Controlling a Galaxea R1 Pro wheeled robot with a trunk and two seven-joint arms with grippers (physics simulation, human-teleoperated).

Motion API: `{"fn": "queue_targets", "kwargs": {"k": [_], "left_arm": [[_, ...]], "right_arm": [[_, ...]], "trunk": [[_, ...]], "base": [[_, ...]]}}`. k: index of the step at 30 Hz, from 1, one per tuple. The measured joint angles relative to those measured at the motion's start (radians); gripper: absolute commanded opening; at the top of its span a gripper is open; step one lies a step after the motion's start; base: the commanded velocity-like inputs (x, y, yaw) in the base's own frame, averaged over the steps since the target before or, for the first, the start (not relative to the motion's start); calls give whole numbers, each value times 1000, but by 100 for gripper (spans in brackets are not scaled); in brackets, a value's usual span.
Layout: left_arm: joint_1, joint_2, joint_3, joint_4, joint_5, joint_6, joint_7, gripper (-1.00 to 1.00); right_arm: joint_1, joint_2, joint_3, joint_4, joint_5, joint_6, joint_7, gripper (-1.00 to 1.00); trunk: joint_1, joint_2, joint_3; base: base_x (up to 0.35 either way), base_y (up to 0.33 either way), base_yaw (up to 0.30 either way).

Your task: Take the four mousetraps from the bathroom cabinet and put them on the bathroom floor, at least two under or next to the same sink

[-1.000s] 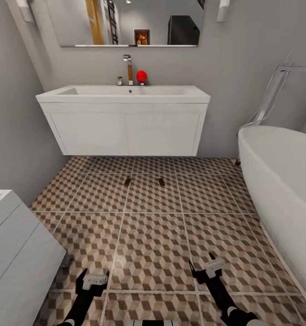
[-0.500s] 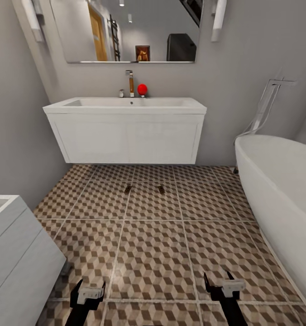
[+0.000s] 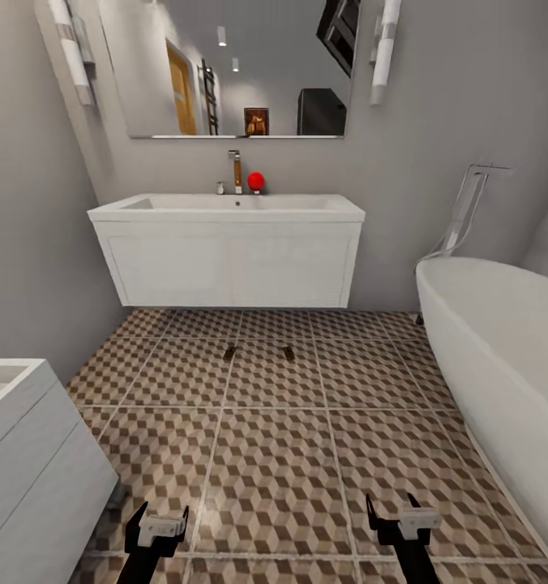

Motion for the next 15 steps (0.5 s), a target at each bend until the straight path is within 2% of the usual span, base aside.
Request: {"fn": "queue_targets", "kwargs": {"k": [15], "left_arm": [[1,-3,0,0,0,4,0,100]], "right_arm": [[0,3,0,0,0,2,-1,100]], "trunk": [[-7,4,58]], "base": [[0,0,0]]}}
